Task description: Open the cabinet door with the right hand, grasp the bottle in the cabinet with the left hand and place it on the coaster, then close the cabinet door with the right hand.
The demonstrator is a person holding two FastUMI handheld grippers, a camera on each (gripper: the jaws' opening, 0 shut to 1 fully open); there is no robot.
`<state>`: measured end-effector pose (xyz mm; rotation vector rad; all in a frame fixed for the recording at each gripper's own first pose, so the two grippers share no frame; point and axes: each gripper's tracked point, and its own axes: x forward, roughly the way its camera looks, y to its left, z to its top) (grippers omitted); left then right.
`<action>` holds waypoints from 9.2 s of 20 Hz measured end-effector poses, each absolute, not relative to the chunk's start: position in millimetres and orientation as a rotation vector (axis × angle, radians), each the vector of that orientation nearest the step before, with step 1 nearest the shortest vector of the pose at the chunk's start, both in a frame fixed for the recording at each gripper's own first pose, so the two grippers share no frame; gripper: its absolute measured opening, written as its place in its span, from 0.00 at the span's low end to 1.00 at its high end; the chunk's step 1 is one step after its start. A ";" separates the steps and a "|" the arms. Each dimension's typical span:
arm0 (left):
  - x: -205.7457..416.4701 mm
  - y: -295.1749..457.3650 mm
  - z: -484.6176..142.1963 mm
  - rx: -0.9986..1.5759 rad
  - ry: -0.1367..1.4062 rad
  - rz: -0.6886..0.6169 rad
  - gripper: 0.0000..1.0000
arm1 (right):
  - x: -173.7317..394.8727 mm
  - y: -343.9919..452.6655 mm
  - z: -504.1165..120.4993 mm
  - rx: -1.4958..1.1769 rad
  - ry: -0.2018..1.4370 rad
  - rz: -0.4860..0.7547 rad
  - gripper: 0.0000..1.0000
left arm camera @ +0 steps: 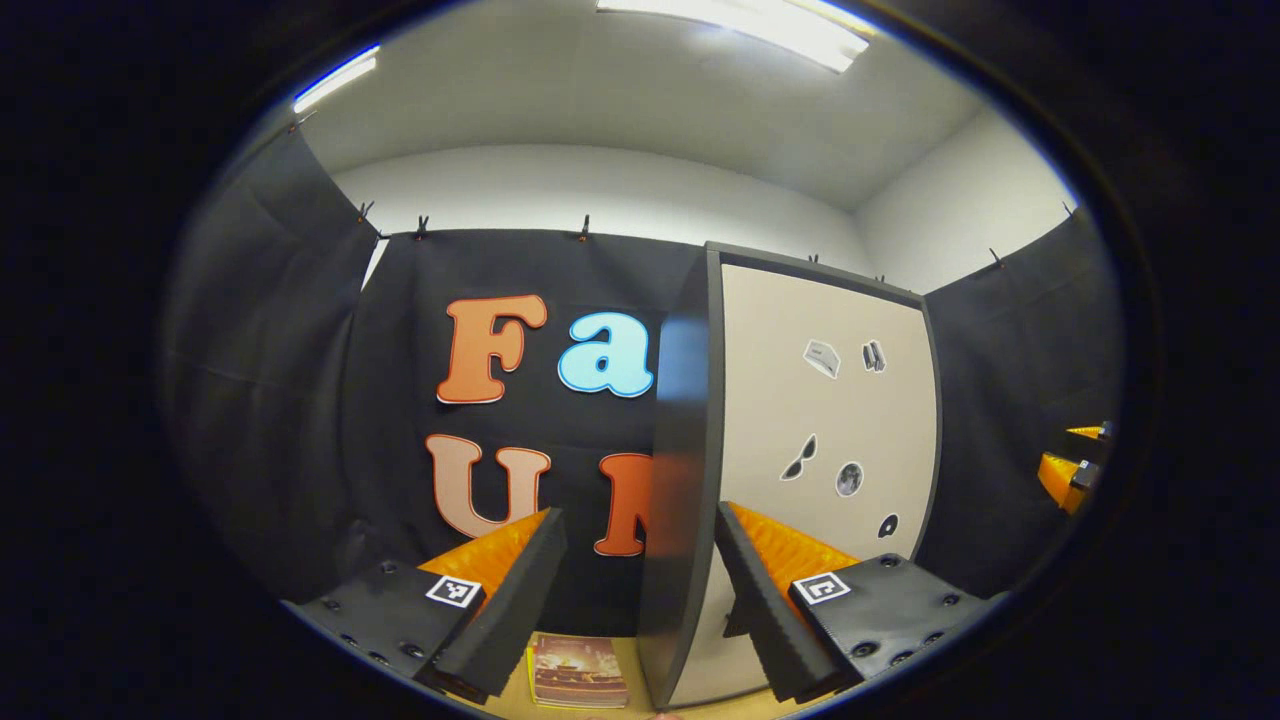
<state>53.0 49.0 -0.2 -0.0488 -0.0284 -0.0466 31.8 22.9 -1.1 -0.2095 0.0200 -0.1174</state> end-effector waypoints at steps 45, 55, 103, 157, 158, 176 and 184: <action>24.8 197.8 -132.9 0.105 0.172 0.176 0.96 | 146.6 341.4 -220.9 0.106 0.447 0.322 0.30; 58.4 194.4 -135.1 0.063 0.151 0.129 0.99 | 137.4 338.6 -219.7 0.145 0.476 0.352 0.22; 143.5 -151.6 -238.9 -0.042 0.277 -0.167 0.96 | 89.9 242.6 -193.4 0.278 0.453 0.482 0.21; 94.8 -132.1 -248.6 0.016 0.200 -0.089 0.76 | 93.9 220.0 -199.7 0.254 0.443 0.539 0.63; 86.0 -124.4 -248.8 0.024 0.196 -0.075 0.77 | 93.1 219.3 -200.5 0.252 0.448 0.537 0.63; -42.0 -14.7 -306.0 0.064 0.243 -0.014 0.80 | 108.0 180.0 -197.9 0.158 0.362 0.219 0.64; -89.8 12.7 -370.9 0.062 0.308 0.016 0.77 | 103.7 179.6 -202.1 0.214 0.380 0.143 0.65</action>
